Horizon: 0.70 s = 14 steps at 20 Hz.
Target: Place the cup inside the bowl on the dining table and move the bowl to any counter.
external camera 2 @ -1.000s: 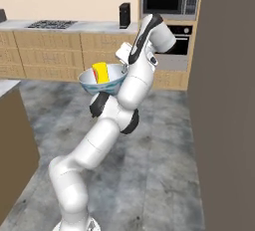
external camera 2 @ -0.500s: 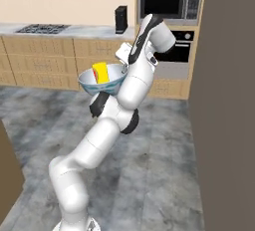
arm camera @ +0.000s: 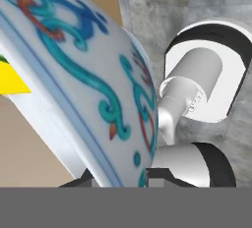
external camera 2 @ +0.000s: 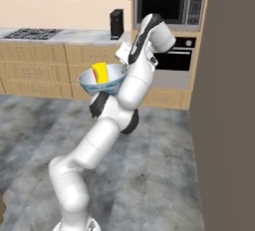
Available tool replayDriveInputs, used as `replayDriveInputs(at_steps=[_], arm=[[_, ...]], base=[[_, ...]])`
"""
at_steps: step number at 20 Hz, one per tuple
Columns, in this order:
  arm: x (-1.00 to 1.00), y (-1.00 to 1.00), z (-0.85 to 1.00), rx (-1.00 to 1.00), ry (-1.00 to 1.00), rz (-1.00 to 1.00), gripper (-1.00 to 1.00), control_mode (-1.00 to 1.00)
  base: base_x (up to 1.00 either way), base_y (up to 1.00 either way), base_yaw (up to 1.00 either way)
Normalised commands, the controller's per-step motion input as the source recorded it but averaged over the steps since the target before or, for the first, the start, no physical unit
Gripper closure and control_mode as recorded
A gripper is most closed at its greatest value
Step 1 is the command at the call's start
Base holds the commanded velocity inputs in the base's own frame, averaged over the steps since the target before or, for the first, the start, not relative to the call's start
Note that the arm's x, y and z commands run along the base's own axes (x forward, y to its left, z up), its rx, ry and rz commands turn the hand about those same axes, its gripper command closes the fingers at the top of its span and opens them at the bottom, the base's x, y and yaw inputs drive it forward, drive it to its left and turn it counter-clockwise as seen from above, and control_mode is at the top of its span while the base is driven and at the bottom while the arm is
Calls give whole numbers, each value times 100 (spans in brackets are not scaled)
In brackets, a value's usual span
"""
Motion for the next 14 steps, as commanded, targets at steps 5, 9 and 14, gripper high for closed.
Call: replayDriveInputs(at_steps=[5,9,14], arm=[[0,0,0,0,0,0,100,100],[0,0,0,0,0,0,100,100],[0,0,0,0,0,0,100,100]], base=[[94,0,-1],[99,0,-1],[98,0,-1]])
